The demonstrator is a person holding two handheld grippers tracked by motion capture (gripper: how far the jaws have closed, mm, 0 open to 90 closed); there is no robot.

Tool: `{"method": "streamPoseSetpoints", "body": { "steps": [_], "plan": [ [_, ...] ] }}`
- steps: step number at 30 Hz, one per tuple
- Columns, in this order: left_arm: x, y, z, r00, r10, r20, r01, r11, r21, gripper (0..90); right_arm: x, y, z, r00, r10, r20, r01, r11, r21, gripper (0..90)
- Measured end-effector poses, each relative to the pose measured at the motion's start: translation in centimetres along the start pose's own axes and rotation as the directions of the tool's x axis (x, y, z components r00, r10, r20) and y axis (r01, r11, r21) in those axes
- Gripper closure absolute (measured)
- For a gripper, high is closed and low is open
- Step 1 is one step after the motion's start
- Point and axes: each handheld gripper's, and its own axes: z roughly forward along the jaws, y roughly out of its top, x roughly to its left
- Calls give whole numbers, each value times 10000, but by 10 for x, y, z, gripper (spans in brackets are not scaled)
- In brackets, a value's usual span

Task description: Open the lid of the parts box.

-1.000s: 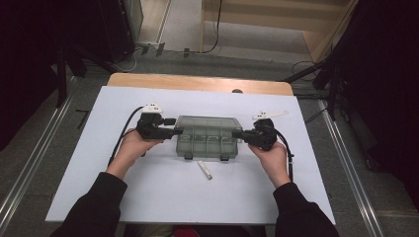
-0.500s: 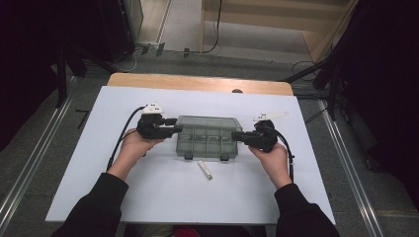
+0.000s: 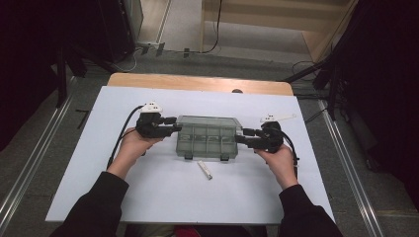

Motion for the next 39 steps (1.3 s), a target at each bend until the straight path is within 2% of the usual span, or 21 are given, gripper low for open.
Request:
{"method": "streamPoseSetpoints", "body": {
  "steps": [5, 8, 13, 23, 25, 31, 39],
  "plan": [
    [-1, 0, 1, 10000, -5, -18, 5, 10000, -14, 558, -3, 2, 3, 9977, -626, 259, 637, 9970, -440, 377],
    [-1, 0, 1, 10000, 8, -35, -8, 10000, -21, 558, -4, 4, 7, 9964, -805, 264, 815, 9959, -393, 374],
    [-1, 2, 0, 10000, 27, -44, -27, 10000, 13, 558, -7, 7, 13, 9961, -822, 320, 839, 9949, -565, 380],
    [-1, 3, 1, 10000, -31, -86, 30, 10000, -58, 557, -7, 18, 18, 9900, -1260, 629, 1307, 9883, -779, 404],
    [-1, 3, 1, 9999, -42, -110, 42, 10000, -73, 557, -6, 20, 19, 9897, -1293, 622, 1341, 9877, -805, 424],
    [0, 6, 1, 9998, -111, -180, 107, 9997, -197, 557, -3, 24, 20, 9830, -1531, 1014, 1615, 9836, -805, 494],
    [-1, 9, 5, 9992, -142, -373, 127, 9992, -392, 557, -5, 29, 17, 9866, -1322, 952, 1417, 9848, -1009, 529]
  ]
}}
